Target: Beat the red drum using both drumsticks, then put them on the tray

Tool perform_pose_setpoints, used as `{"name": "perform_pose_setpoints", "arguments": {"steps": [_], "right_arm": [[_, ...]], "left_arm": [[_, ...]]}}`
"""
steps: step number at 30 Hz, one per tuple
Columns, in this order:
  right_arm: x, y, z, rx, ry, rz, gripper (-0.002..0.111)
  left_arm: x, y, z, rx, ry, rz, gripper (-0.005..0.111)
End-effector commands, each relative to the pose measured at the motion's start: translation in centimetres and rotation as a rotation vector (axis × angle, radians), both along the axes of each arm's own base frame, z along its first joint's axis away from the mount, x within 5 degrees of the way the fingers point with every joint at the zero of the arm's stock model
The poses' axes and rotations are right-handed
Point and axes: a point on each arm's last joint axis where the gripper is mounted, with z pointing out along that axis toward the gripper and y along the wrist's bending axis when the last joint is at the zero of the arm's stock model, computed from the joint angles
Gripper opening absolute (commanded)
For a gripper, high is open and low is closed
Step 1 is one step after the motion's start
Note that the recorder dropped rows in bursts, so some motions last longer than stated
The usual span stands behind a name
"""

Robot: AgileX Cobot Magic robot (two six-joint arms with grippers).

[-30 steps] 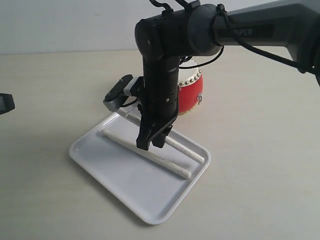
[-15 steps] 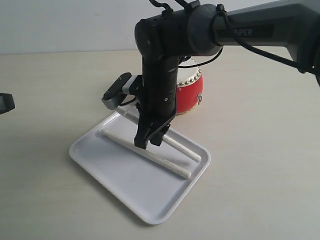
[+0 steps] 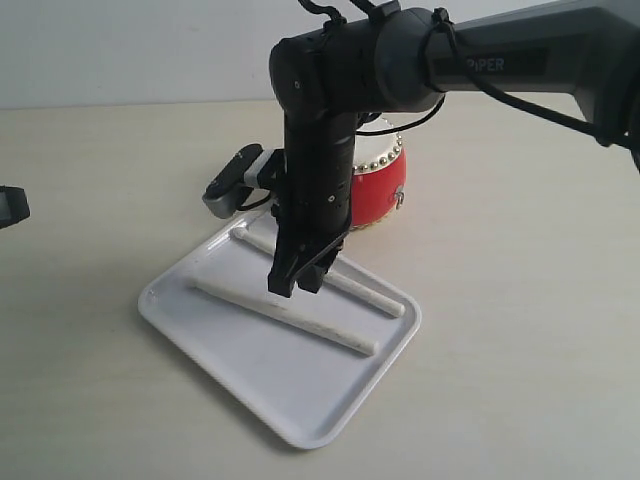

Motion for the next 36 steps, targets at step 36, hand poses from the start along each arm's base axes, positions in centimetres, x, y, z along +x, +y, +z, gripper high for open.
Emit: {"name": "perform_pose_setpoints", "arguments": {"steps": [36], "right_arm": [[-23.0,-24.1,13.8,0.86,-0.896,-0.586,0.0]], "left_arm": [[-3.0,-3.4,3.7,-0.093,-0.272,-0.138,0.0]]}}
